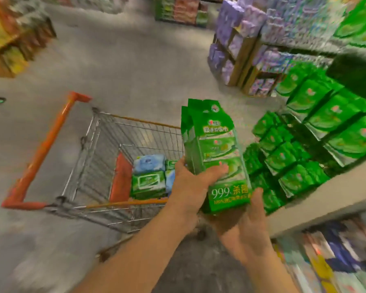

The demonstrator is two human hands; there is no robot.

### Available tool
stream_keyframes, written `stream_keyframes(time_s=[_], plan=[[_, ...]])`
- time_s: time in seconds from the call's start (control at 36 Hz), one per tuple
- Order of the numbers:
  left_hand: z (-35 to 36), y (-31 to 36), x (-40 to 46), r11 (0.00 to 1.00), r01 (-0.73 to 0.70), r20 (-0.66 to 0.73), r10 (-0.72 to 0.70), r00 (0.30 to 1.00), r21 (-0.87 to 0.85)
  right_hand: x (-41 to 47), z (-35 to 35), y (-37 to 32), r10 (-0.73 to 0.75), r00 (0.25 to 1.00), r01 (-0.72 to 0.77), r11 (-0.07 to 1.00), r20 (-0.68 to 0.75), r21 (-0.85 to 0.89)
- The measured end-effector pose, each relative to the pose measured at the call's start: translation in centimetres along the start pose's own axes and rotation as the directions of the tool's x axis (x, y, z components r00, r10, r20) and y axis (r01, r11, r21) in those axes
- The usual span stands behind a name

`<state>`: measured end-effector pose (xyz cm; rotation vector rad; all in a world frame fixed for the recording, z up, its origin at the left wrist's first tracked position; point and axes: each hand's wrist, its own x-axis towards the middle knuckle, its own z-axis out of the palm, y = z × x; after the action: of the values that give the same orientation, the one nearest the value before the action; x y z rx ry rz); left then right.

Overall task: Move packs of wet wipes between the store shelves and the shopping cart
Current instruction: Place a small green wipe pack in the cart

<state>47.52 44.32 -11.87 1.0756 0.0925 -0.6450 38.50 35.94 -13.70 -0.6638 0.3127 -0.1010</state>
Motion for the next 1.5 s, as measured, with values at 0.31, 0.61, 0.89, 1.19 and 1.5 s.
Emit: stream_keyframes(time_s=[0.31,0.61,0.89,1.19,1.5], plan=[[-8.7,1.6,6.1,1.000,0.018,-0.117,-0.016,0.993,0.017,11.0,1.6,4.9,0.019,0.977,-0.065,0.976,-0.214,-0.210],[-17.8,1.7,16.4,0.949,0.260,-0.331,-0.307,0.892,-0.177,20.7,-6.2,2.5,0.305,0.907,-0.417,0.750,-0.292,-0.513],[-22.8,-2.4,22.3,0.831,0.546,-0.347,-0.482,0.804,0.109,30.6,-12.2,3.5,0.598,0.725,-0.667,0.483,-0.343,-0.568],[-28.2,-10.9,28.3,0.599,0.770,-0.363,-0.683,0.634,0.219,36.6,-20.4,11.5,0.688,0.553,-0.754,0.174,-0.469,-0.634],[-33.9,-20.6,31.7,0.441,0.884,-0.515,-0.727,0.453,0.155,37.1,-25.1,21.3,0.639,0.424,-0.879,0.118,-0.642,-0.463]])
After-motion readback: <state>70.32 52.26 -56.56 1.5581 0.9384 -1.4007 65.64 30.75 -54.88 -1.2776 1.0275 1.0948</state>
